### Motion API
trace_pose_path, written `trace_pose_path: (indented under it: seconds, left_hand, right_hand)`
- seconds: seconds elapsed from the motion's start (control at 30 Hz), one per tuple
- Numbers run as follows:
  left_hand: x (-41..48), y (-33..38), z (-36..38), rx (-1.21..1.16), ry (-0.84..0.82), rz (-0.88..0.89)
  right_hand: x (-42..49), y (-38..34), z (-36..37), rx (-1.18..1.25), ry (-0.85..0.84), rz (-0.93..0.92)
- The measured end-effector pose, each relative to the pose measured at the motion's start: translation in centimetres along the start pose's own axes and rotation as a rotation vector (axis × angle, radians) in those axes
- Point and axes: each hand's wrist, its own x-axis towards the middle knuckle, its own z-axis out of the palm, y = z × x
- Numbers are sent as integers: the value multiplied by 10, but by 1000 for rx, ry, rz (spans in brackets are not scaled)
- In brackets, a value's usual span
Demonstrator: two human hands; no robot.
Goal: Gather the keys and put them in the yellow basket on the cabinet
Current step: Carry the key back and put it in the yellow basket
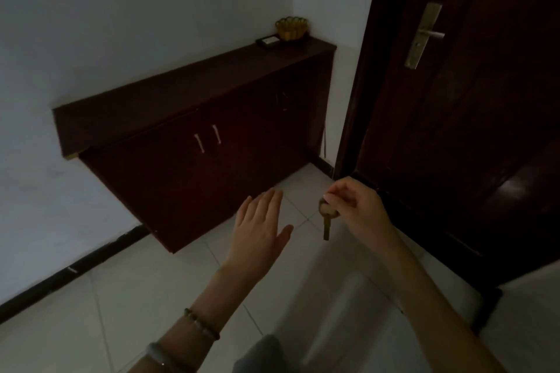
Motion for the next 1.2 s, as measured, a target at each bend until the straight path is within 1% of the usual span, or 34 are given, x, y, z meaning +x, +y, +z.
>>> trace_pose_path:
  seconds: [0.2,0.4,0.6,0.9,1.03,1.2]
  left_hand:
    - [91,-13,40,-27,-19,12]
    - [213,-34,82,-52,-18,24]
    - [336,-51,102,-81,-3,2]
    - [472,-75,139,-38,-44,-10]
    - [535,-80,162,-12,-22,-51]
    - [622,-80,191,-5,37,-156]
  right_hand:
    - [83,31,-16,-5,15,19]
    - [209,52,-33,-19,35,-15]
    - [339,61,-54,14,36,4]
    - [480,97,-84,23,33,9]
    - [553,115,-100,33,-23,-29]
    - [655,136,-126,14,-112,-65]
